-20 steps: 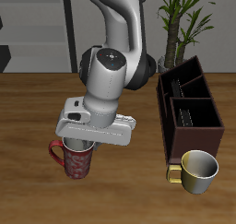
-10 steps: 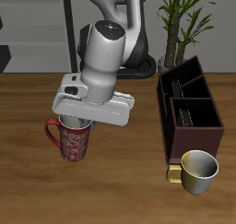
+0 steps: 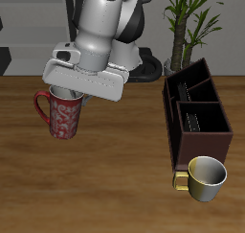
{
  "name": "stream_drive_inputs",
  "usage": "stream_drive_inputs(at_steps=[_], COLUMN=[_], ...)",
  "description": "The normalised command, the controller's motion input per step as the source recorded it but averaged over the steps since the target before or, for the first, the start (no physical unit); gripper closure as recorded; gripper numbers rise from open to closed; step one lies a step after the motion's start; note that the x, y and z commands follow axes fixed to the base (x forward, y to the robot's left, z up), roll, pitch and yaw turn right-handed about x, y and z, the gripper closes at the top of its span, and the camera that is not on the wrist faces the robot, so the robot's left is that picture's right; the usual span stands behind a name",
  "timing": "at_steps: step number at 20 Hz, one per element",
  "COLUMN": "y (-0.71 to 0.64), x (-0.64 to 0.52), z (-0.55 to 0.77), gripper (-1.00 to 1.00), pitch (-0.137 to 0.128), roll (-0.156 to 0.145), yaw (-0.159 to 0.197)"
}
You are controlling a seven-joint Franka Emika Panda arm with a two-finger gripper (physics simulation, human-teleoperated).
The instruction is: Place the black book into the left desk caddy's front compartment and place the yellow book into the left desk caddy's right compartment and place the red mug into the left desk caddy's left compartment
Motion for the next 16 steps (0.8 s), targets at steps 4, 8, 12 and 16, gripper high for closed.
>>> stream_drive_inputs(at_steps=[4, 8, 12, 16], y=[0.06, -0.02, 0.19, 0.23], x=[-0.50, -0.28, -0.35, -0.39], z=[0.40, 0.38, 0.37, 0.19], gripper=[1.00, 1.00, 1.00, 1.00], pitch=[-0.042, -0.041, -0.036, -0.027], roll=[-0.016, -0.001, 0.007, 0.003], yaw=[-0.024, -0.011, -0.038, -0.033])
